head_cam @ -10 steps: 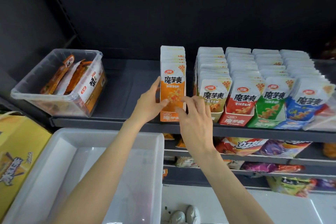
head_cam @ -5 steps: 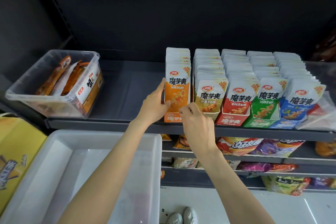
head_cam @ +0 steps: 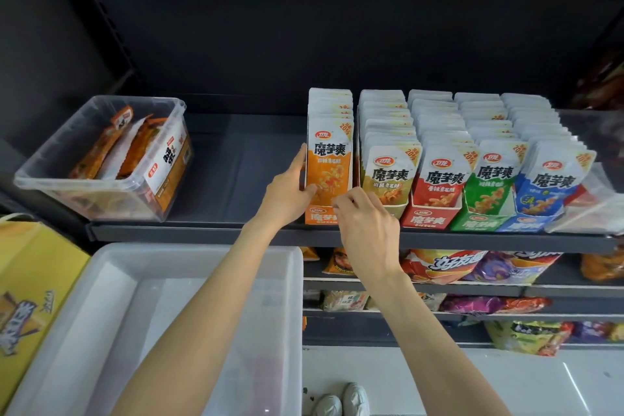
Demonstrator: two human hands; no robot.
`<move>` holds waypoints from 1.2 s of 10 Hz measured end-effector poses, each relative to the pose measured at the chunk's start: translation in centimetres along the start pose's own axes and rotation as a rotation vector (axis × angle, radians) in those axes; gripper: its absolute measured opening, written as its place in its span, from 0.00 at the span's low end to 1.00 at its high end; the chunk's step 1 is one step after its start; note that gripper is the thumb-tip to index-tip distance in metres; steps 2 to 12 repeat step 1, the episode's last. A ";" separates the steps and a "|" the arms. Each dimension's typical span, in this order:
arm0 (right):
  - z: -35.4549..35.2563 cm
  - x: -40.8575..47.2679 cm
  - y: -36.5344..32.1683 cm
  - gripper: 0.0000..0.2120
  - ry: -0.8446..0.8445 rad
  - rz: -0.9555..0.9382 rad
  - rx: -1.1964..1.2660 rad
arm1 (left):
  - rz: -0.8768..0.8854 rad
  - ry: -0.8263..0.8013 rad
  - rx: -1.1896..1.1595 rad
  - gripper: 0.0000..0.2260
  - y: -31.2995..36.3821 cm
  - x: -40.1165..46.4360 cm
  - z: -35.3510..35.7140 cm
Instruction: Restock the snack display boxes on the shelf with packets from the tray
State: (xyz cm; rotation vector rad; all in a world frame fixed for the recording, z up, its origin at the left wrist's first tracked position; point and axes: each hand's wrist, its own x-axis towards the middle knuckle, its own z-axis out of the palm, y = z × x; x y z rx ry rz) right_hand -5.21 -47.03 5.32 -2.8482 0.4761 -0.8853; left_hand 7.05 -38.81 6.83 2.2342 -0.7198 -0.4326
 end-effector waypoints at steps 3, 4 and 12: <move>-0.7 -0.2 -0.1 0.08 0.103 -0.001 0.083 | -0.008 0.017 -0.031 0.33 0.0 -0.1 -0.1; -0.7 -0.2 -0.1 0.08 0.103 -0.001 0.083 | -0.008 0.017 -0.031 0.33 0.0 -0.1 -0.1; -0.7 -0.2 -0.1 0.08 0.103 -0.001 0.083 | -0.008 0.017 -0.031 0.33 0.0 -0.1 -0.1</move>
